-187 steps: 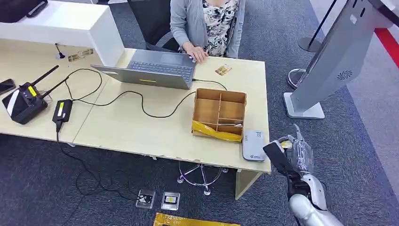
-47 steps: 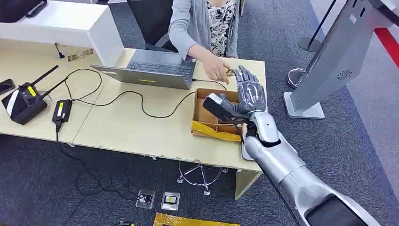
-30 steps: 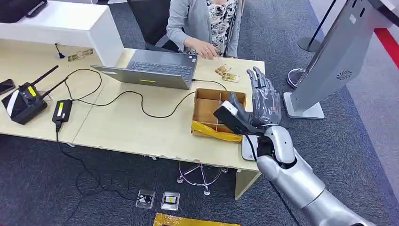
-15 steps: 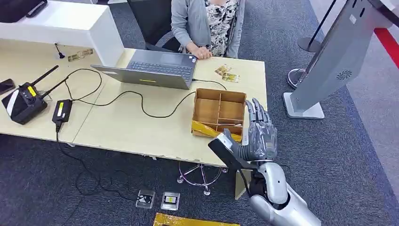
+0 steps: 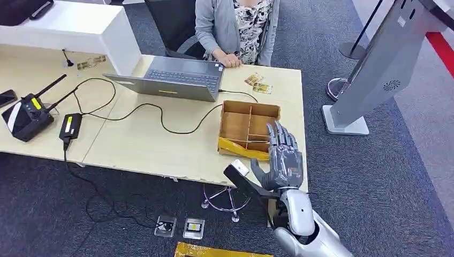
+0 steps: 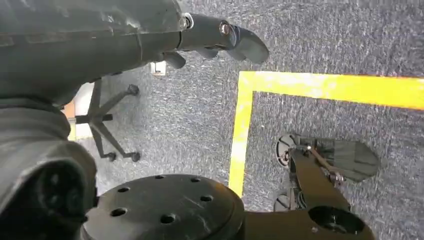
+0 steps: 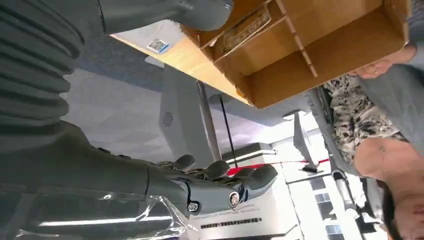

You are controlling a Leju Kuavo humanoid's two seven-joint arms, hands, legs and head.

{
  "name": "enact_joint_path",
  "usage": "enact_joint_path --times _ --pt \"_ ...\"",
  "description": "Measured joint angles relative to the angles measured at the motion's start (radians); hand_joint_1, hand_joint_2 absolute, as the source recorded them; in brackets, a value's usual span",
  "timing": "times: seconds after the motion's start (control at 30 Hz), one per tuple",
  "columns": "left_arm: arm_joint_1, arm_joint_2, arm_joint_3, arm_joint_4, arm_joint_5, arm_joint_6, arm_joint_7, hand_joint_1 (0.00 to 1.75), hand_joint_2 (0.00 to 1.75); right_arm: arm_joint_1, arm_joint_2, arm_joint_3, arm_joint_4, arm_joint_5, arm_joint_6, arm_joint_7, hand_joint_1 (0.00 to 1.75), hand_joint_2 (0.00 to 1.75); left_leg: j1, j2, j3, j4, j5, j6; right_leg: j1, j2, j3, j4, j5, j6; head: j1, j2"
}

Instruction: Pass the card to the sensor for recognition and then transmit it.

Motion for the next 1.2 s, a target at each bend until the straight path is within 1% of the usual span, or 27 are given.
enact_joint_path --times 0.07,0.2,0.33,0.5,0.57,0.7,0.8,0.93,1.2 --pt "0.0 -0.005 0.002 0.0 0.001 0.016 0.006 0.0 0.0 -0.006 0.014 0.0 0.011 0.002 0.014 -0.011 0.0 1.75 0.0 0.0 0.0 0.0 0.0 0.0 0.0 0.0 0.0 0.0 0.0 0.0 0.0 0.0" --pt "0.0 -0.017 0.004 0.0 0.004 0.022 0.017 0.0 0.0 -0.02 0.043 0.003 0.046 0.003 0.055 -0.029 0.0 1.75 0.0 0.0 0.0 0.0 0.0 0.0 0.0 0.0 0.0 0.0 0.0 0.0 0.0 0.0" --pt "0.0 -0.018 0.01 -0.001 0.002 0.013 0.017 0.0 0.0 -0.039 0.071 0.006 0.081 0.013 0.15 -0.032 0.0 1.75 0.0 0.0 0.0 0.0 0.0 0.0 0.0 -0.001 0.0 0.0 0.0 0.0 0.0 0.0" --pt "-0.001 -0.019 0.01 -0.001 -0.018 -0.003 0.017 0.0 0.0 -0.073 0.077 0.014 0.091 0.051 0.251 0.005 0.0 1.75 0.0 0.0 0.0 0.0 0.0 0.0 0.0 0.0 0.0 0.0 0.0 0.0 0.0 0.0" --pt "0.0 -0.019 0.01 -0.001 -0.024 -0.006 0.017 0.0 0.0 -0.084 0.076 0.014 0.091 0.063 0.275 0.019 0.0 1.75 0.0 0.0 0.0 0.0 0.0 0.0 0.0 0.0 0.0 0.0 0.0 0.0 0.0 0.0" --pt "-0.001 -0.017 0.01 -0.001 -0.032 -0.011 0.017 0.0 0.0 -0.096 0.071 0.014 0.091 0.074 0.293 0.031 0.0 1.75 0.0 0.0 0.0 0.0 0.0 0.0 0.0 0.0 0.0 0.0 0.0 0.0 0.0 0.0" --pt "0.0 -0.016 0.01 -0.001 -0.035 -0.02 0.017 0.0 0.0 -0.098 0.068 0.013 0.091 0.076 0.294 0.035 0.0 1.75 0.0 0.0 0.0 0.0 0.0 0.0 0.0 0.0 0.0 0.0 0.0 0.0 0.0 0.0" --pt "-0.001 -0.015 0.01 -0.001 -0.039 -0.047 0.017 0.0 0.0 -0.098 0.065 0.014 0.091 0.07 0.295 0.035 0.0 1.75 0.0 0.0 0.0 0.0 0.0 0.0 0.0 0.0 0.0 0.0 0.0 0.0 0.0 0.0" --pt "-0.001 -0.011 0.01 -0.001 -0.053 -0.059 0.011 0.0 0.0 -0.098 0.064 0.014 0.095 0.041 0.292 0.035 0.0 1.75 0.0 0.0 0.0 0.0 0.0 0.0 0.0 0.0 0.0 0.0 0.0 0.0 0.0 0.0"
